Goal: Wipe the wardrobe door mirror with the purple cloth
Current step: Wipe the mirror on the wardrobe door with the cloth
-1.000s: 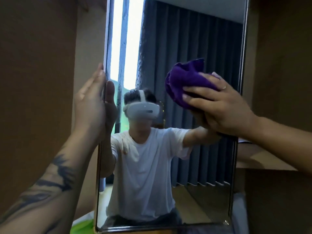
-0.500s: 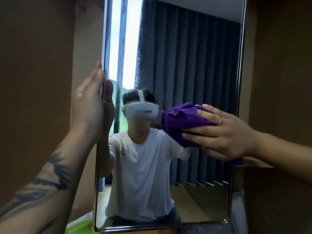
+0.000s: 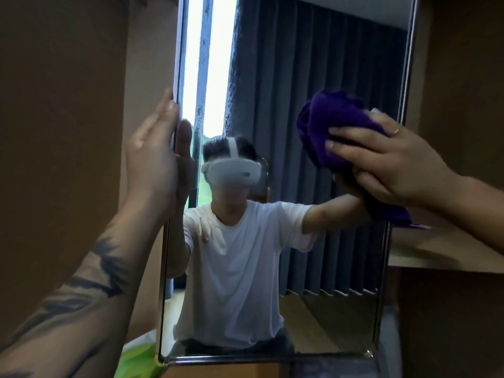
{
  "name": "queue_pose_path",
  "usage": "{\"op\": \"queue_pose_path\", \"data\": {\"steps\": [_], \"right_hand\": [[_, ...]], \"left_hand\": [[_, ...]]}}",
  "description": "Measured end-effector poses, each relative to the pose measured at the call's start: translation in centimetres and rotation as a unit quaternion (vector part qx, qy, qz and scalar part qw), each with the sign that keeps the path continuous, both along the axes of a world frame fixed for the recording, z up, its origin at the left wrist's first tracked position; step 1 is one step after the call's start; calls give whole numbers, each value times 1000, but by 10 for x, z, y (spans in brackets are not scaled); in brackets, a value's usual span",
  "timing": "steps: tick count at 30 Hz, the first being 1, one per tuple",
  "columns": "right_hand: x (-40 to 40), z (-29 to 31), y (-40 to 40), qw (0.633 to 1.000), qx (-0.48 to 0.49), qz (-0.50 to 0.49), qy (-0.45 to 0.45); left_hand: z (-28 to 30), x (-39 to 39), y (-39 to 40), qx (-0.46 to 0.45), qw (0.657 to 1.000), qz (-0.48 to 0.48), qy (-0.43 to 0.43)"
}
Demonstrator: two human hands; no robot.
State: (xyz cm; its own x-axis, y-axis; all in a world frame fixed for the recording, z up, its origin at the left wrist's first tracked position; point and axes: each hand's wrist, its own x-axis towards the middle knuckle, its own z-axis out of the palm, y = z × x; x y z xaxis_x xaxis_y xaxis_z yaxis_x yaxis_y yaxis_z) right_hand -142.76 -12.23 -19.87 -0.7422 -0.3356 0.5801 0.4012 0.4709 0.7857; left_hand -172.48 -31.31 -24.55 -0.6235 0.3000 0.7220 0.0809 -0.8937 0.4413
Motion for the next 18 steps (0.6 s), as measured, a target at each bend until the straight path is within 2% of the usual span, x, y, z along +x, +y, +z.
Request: {"op": "queue_pose_path", "data": {"steps": [2, 4, 5, 7, 8, 9, 10, 12, 14, 16, 18], "right_hand": [[-8, -13, -6, 995, -62, 15, 76], [-15, -44, -7, 993, -81, 21, 87], [-14, -59, -5, 997, -66, 20, 44], [-3, -69, 0, 994, 7, 1, -107], [4, -58, 1, 986, 50, -10, -158], [8, -44, 2, 983, 73, -23, -169], [10, -30, 1, 986, 76, -31, -142], [8, -15, -5, 999, 12, -28, -26], [-2, -31, -12, 996, -59, -11, 65], [-3, -62, -10, 996, -67, -6, 52], [6, -76, -2, 999, -17, -8, -50]], "left_hand": [[0, 1, 0, -1, 1000, 3, -1], [0, -2, 1, 4, 1000, 0, 4], [1, -3, 2, 7, 1000, -4, 3], [1, -3, 2, 15, 1000, -7, -6], [1, -3, 2, 17, 1000, -3, -11], [2, -2, 3, 18, 1000, 1, -12], [2, -2, 3, 19, 1000, 2, -10], [2, -1, 2, 18, 1000, 4, -5], [2, -2, 1, 9, 1000, 14, 0], [2, -3, 1, 6, 1000, 8, 0], [2, -4, 0, 7, 1000, -1, 0]]}}
